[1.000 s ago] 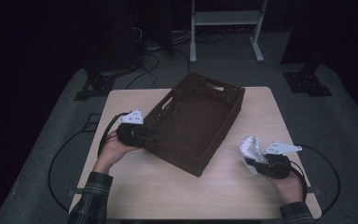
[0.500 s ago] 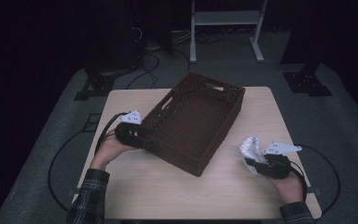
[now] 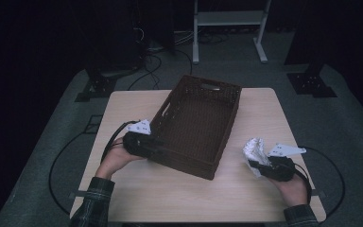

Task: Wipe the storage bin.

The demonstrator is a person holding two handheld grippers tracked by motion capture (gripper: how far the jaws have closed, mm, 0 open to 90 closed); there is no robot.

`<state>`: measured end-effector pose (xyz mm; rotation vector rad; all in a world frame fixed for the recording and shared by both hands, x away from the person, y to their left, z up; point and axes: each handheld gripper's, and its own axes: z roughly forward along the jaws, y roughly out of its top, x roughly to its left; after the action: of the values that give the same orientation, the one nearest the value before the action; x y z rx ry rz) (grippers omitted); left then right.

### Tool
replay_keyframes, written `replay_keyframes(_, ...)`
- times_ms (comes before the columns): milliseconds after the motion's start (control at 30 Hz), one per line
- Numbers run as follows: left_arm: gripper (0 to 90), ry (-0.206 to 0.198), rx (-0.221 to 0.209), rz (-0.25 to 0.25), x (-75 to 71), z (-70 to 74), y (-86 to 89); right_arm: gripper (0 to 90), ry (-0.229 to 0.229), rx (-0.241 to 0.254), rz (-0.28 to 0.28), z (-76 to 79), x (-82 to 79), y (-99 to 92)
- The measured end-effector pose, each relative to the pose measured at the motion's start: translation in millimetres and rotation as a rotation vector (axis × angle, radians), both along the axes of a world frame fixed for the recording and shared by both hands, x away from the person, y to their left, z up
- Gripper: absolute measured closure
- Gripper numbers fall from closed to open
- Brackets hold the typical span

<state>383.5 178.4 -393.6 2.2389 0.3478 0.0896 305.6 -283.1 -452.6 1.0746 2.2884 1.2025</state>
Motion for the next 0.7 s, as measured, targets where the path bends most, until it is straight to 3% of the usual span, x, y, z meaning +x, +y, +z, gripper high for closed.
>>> replay_keyframes(233,61.7,-0.003,0.006,-0.020,-9.0,-0.8,-7.4,69.5,0.001,0.002,0.000,0.3,-0.1,0.1)
replay_keyframes(433,64.8,0.008,-0.015,-0.031,-15.4,-2.4,-6.8,69.5,0.000,0.004,0.001,0.5,-0.1,-0.1)
replay_keyframes(700,66.0,-0.007,0.012,-0.027,-24.9,-0.4,-13.2,69.5,-0.004,0.003,0.002,1.3,-0.3,0.3)
